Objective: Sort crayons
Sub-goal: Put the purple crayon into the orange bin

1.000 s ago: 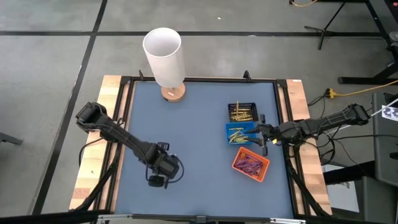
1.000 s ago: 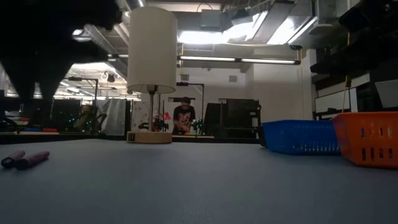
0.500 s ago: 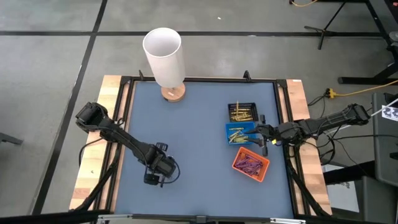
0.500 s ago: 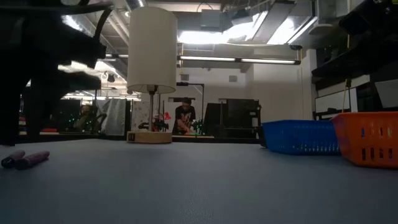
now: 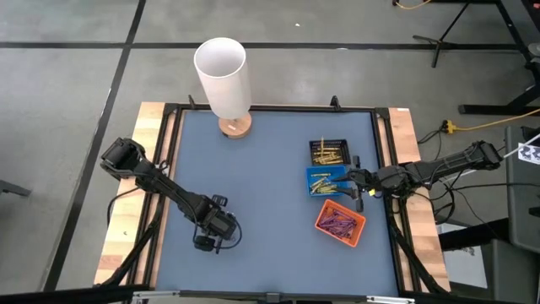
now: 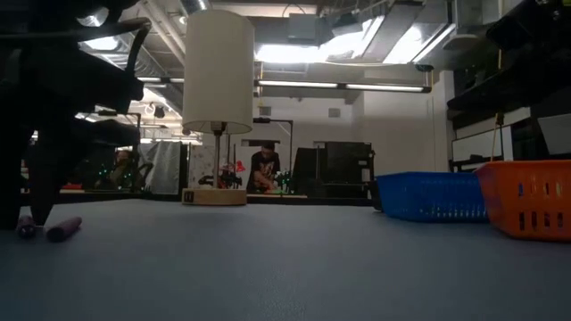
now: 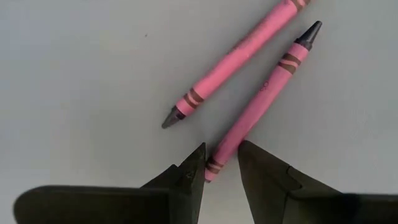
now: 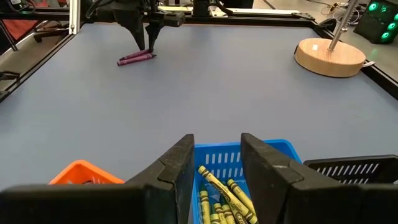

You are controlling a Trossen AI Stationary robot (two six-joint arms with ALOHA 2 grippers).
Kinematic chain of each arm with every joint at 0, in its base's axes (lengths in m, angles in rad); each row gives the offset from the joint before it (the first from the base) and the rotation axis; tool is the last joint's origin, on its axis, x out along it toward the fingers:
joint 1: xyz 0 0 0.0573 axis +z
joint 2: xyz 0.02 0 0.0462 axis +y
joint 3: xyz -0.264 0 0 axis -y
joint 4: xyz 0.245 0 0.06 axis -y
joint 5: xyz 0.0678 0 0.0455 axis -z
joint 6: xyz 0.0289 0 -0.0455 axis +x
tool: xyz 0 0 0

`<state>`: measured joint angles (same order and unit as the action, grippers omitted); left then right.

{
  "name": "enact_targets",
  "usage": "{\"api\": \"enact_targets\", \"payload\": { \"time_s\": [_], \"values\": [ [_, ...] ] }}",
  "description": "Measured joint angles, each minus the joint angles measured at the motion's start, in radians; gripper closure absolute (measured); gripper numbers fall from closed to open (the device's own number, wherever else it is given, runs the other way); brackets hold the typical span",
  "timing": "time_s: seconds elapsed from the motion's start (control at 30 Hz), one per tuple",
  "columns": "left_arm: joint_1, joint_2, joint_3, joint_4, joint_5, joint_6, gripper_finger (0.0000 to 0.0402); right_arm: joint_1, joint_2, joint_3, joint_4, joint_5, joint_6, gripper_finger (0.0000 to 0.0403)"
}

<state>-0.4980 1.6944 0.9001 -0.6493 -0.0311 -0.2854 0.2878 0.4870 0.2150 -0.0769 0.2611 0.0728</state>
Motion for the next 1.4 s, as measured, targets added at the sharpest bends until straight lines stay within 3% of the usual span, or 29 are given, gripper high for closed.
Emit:
{"api": "enact_targets", "payload": {
  "time_s": [0.47, 0.83, 1.07, 1.2, 1.4],
  "values": [
    [0.0, 0.003, -0.002, 0.012, 0.018, -0.002, 0.0313, 0.0, 0.0, 0.0, 0.0, 0.0, 0.0, 0.0274],
    [0.0, 0.004, -0.003, 0.053, 0.022, -0.003, 0.0376, 0.0, 0.0, 0.0, 0.0, 0.0, 0.0, 0.0274],
    [0.0, 0.005, -0.003, 0.098, 0.017, -0.003, 0.0385, 0.0, 0.0, 0.0, 0.0, 0.0, 0.0, 0.0274],
    [0.001, 0.007, -0.005, 0.172, -0.002, -0.003, 0.0386, 0.0, 0.0, 0.0, 0.0, 0.0, 0.0, 0.0274],
    [0.028, 0.011, -0.005, 0.423, -0.091, 0.0, 0.0387, 0.0, 0.0, -0.001, 0.001, 0.0, 0.0, 0.0274]
  ]
}}
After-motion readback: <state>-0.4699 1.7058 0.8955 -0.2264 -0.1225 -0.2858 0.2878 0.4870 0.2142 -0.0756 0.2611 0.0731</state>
